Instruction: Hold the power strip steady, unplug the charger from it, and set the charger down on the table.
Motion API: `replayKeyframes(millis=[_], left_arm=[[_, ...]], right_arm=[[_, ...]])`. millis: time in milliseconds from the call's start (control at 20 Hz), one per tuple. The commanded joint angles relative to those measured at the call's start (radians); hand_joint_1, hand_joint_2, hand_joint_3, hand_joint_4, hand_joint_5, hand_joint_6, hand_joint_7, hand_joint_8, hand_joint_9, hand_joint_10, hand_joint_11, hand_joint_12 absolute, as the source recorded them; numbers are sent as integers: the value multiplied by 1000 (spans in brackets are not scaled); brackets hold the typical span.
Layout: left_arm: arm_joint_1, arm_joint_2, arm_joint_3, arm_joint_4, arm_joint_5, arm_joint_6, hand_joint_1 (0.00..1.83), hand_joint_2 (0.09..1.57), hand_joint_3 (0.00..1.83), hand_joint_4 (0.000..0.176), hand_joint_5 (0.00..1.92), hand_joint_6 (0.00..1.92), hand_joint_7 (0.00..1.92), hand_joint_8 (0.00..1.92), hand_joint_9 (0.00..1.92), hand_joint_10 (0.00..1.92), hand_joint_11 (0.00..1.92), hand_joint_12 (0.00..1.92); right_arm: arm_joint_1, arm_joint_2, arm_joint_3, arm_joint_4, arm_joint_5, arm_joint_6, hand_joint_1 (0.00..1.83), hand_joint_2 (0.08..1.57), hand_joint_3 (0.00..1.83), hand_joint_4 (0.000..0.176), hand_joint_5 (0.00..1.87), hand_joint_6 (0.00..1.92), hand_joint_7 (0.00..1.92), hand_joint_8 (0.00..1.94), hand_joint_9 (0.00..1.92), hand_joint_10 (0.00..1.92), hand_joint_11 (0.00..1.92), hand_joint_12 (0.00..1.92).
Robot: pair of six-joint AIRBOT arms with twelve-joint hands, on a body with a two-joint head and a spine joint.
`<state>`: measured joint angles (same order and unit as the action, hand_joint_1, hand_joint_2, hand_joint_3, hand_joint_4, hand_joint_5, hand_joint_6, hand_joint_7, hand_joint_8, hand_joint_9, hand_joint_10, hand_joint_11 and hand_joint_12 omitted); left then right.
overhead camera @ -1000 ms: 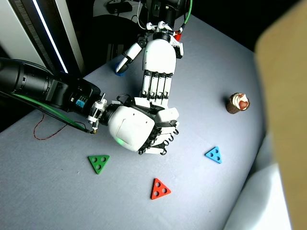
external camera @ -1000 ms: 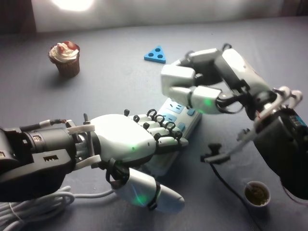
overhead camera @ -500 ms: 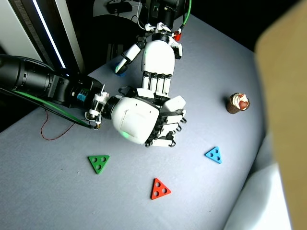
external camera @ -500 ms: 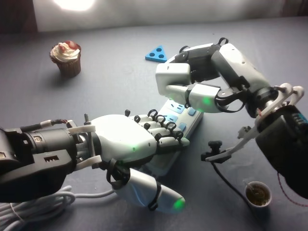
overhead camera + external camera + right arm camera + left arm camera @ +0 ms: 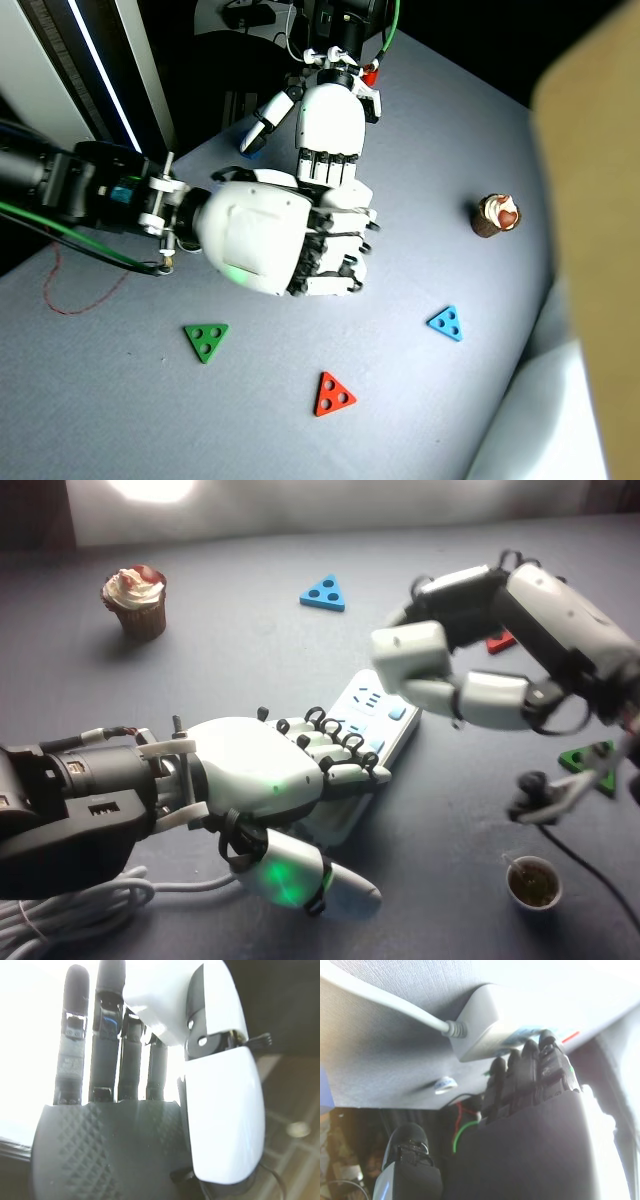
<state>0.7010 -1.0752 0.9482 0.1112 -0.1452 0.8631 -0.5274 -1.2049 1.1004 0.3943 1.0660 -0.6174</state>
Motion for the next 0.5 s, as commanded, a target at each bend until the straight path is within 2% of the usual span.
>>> replayKeyframes(millis=[0, 150, 200, 450], left_arm=[[-3, 1, -6, -6, -19, -3, 0, 1046, 1, 0, 105, 7, 116, 4, 94, 4, 69, 45], [-8, 1, -6, -6, -20, -1, 0, 1037, 0, 0, 88, 0, 109, 0, 88, 1, 65, 43], [-10, 1, -5, -6, -20, -1, 0, 1039, 0, 0, 90, 3, 113, 4, 94, 4, 75, 46], [-19, 2, -5, -6, -18, 0, 0, 1046, 1, 0, 100, 4, 121, 5, 99, 3, 74, 44]], right_arm=[[-4, 27, 3, -46, 145, 15, 1247, 1042, 0, 45, 1140, 739, 1176, 623, 1190, 0, 643, 943], [-50, 72, 15, -127, 145, 14, 1246, 1042, 0, 46, 1134, 748, 1183, 616, 1192, 1, 640, 939], [-57, 81, 24, -162, 142, 13, 1251, 1033, 0, 46, 1153, 712, 1218, 552, 1209, 3, 668, 904], [-61, 98, 63, -335, 83, 10, 1245, 1049, 1, 37, 1111, 809, 1170, 614, 1192, 7, 681, 904]])
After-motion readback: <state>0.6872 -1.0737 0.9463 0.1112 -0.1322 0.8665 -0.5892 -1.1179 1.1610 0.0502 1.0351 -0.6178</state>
